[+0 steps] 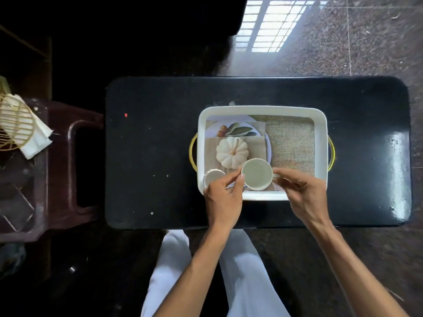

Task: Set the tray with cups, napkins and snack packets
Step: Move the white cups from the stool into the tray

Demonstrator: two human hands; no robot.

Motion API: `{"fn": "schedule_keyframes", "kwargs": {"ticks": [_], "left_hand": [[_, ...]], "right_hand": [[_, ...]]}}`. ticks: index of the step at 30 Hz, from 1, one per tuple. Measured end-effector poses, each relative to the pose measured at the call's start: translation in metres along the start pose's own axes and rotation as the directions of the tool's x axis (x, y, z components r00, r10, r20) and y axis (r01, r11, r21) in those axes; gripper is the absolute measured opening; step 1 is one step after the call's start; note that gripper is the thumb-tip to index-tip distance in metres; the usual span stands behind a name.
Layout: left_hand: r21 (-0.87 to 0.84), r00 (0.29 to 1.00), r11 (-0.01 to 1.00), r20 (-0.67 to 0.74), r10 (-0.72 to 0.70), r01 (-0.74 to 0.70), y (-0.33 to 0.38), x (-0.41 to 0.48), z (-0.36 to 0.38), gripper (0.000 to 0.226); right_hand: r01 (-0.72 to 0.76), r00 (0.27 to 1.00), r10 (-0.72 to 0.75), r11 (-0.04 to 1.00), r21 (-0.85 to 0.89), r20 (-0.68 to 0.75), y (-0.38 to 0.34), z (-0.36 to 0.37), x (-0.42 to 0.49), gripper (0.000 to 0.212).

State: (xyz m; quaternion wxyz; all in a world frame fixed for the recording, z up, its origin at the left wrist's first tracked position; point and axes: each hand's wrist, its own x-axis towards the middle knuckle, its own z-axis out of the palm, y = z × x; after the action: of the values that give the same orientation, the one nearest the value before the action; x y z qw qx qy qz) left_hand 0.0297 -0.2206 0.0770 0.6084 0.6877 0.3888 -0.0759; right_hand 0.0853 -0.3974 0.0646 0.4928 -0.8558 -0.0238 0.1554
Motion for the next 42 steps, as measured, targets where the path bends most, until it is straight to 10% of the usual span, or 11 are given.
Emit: {"fn": "schedule_keyframes", "kwargs": {"ticks": [18, 42], "left_hand": [[0.111, 0.993, 0.988, 0.038, -0.108, 0.103, -0.04, 0.005, 0.034, 0.036], [0.421, 0.984, 0.891, 0.022, 0.175, -0.167, -0.026, -0.001, 0.025, 0.041]], "right_hand": [[-0.026, 0.997, 0.024, 0.999, 0.038, 0.069, 0.061, 0.007, 0.002, 0.03], [-0.057, 0.996, 0.061, 0.996, -0.062, 0.063, 0.064, 0.01, -0.003, 0.03]]}}
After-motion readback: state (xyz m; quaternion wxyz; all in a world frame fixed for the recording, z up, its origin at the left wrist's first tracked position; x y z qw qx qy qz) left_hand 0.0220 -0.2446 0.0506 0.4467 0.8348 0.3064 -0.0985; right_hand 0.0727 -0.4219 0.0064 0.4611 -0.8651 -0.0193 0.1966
